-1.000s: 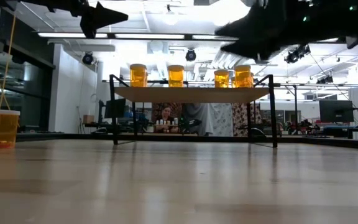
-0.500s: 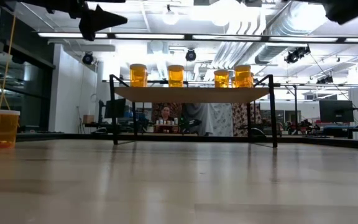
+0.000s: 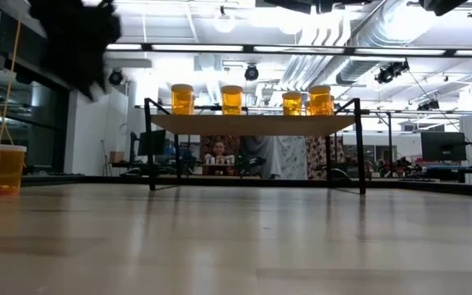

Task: Pick and place medicine bottles onto shelf by color
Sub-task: Put the yellow pill bottle on the shelf

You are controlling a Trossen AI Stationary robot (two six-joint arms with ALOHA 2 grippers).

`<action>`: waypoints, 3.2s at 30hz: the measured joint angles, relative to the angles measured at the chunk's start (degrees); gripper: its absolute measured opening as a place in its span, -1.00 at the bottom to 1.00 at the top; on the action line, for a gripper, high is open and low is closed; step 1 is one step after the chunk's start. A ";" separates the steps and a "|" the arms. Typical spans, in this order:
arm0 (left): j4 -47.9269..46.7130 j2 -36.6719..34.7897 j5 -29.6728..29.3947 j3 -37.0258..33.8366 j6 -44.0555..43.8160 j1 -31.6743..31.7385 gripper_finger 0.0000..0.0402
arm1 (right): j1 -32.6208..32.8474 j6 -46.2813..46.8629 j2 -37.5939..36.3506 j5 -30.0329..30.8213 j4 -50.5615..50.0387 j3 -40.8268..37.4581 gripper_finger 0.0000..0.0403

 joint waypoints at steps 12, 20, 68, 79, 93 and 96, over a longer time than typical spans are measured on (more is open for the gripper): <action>-16.71 7.61 18.31 -2.99 -1.09 0.08 0.30 | 0.00 1.05 0.00 0.22 -0.95 0.00 0.91; -16.08 7.67 14.37 -4.36 1.32 0.10 0.30 | -0.02 1.03 0.00 0.21 -1.85 0.00 0.91; -14.41 21.60 19.10 -4.69 1.33 3.40 0.47 | -0.02 2.52 0.02 -1.62 -3.98 -0.02 0.91; -14.25 27.10 21.50 -4.69 3.05 3.23 0.46 | -0.02 2.22 0.02 -1.60 -3.94 -0.02 0.91; -14.35 27.24 21.48 -4.67 2.97 3.23 -0.03 | -0.02 -0.04 0.02 -1.57 -3.92 -0.02 0.91; -14.27 27.24 21.50 -4.67 2.52 3.23 -0.05 | -0.02 -0.08 0.02 -1.58 -3.92 -0.02 0.91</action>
